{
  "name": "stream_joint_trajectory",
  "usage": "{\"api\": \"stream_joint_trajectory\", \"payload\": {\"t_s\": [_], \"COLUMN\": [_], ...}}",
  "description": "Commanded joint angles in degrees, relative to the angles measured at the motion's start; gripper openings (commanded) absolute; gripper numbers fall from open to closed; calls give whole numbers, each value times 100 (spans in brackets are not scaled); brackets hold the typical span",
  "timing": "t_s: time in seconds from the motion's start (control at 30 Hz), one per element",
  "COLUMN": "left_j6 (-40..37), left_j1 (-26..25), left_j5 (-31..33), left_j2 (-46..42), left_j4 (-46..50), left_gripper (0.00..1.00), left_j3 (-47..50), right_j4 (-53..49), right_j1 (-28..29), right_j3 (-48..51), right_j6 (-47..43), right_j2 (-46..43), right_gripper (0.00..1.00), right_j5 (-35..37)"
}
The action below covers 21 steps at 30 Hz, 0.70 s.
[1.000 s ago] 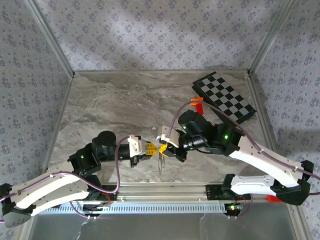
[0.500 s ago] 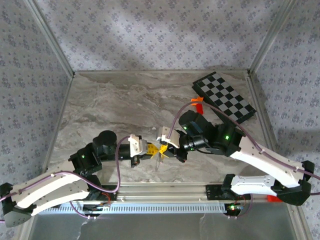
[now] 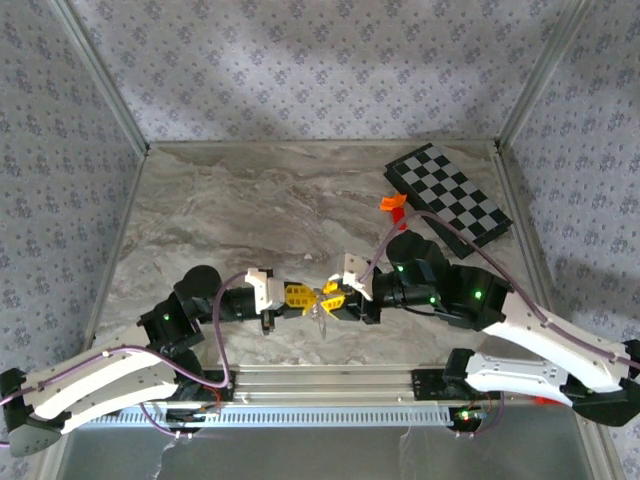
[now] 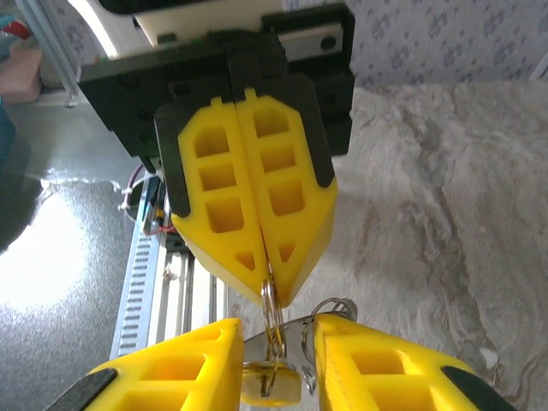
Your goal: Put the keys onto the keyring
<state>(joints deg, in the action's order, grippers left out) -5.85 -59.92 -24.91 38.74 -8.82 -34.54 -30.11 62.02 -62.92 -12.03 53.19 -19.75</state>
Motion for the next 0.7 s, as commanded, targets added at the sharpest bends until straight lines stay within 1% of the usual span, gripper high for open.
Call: {"api": "stream_joint_trajectory", "payload": {"t_s": [0.0, 0.1, 0.37, 0.47, 0.53, 0.67], "left_j6": [223, 298, 445, 466, 457, 260], "left_j1": [-20, -19, -20, -20, -20, -20], "left_j5": [-259, -311, -339, -366, -353, -138], "left_j2": [0, 0, -35, -7, -3, -14], "left_j4": [-778, -879, -1130, -1140, -1100, -617], "left_gripper": [0, 0, 0, 0, 0, 0], "left_j3": [9, 31, 141, 150, 150, 20], "right_j4": [379, 477, 572, 588, 550, 312], "right_j1": [11, 2, -23, -27, -29, -25], "right_j3": [123, 187, 271, 281, 256, 112], "right_j6": [105, 122, 144, 149, 149, 146], "right_j2": [-162, -248, -300, -305, -287, -175], "right_gripper": [28, 26, 17, 8, 1, 0], "right_j5": [-47, -73, -134, -135, -118, 54]}}
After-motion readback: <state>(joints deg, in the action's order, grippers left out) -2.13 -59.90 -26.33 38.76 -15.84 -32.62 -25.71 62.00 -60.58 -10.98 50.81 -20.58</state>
